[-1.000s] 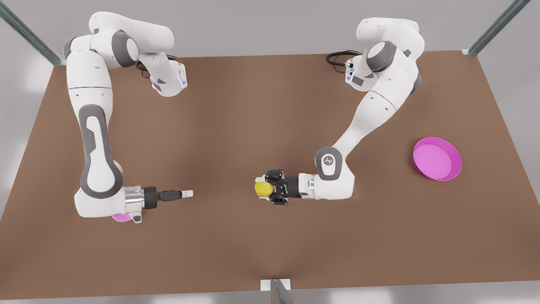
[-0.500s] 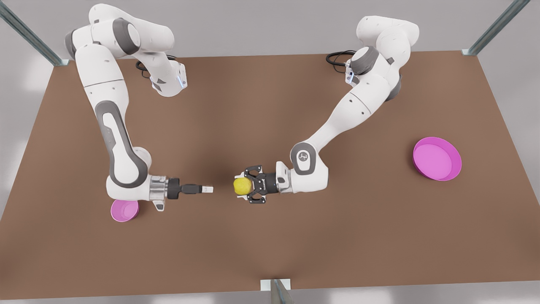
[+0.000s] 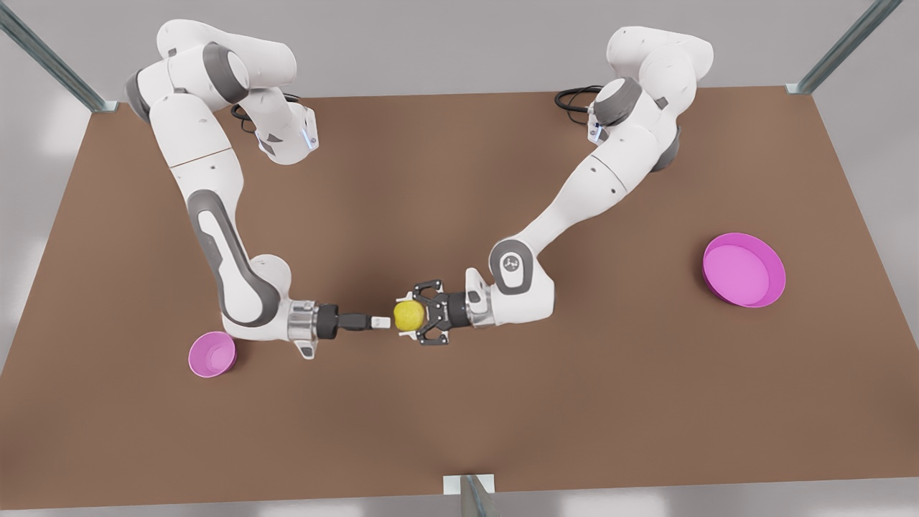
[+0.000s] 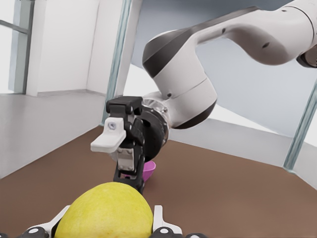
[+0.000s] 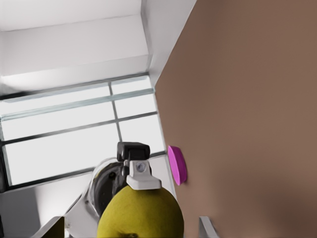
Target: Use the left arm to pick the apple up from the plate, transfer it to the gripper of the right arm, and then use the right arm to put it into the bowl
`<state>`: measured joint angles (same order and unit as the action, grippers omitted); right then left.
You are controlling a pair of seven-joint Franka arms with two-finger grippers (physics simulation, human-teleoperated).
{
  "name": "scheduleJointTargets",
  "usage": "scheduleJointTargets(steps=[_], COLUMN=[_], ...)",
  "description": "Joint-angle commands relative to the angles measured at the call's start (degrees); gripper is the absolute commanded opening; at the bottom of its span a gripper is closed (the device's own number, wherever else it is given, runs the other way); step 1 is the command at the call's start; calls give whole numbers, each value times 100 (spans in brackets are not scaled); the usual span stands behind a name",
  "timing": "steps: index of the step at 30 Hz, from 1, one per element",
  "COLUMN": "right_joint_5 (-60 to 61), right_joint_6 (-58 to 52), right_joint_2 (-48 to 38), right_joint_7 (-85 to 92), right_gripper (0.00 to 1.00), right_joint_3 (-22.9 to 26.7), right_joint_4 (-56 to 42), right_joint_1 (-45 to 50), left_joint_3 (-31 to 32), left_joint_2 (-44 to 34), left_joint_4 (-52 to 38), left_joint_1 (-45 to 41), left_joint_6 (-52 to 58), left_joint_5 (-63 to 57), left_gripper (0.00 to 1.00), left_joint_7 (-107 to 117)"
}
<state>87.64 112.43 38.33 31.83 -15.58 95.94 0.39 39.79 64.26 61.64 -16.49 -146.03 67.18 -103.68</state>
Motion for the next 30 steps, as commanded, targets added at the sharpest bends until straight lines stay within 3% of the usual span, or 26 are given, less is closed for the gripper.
scheduleJointTargets(steps=[1,12,30], right_joint_5=[192,157,403], right_joint_6=[-45,-634,315], right_joint_2=[-1,52,122], right_joint_7=[1141,1633,1791], right_gripper=[100,100,100], right_joint_3=[-32,-112,-112], right_joint_4=[4,347,74], right_joint_1=[5,-83,357], left_joint_3=[2,-6,-6], left_joint_2=[-10,16,16], left_joint_4=[-3,-3,-3], left_joint_1=[-12,-56,-65], left_joint_6=[-4,-40,-66], left_joint_5=[41,41,67], left_gripper=[66,66,66], left_joint_7=[-935,-935,-935])
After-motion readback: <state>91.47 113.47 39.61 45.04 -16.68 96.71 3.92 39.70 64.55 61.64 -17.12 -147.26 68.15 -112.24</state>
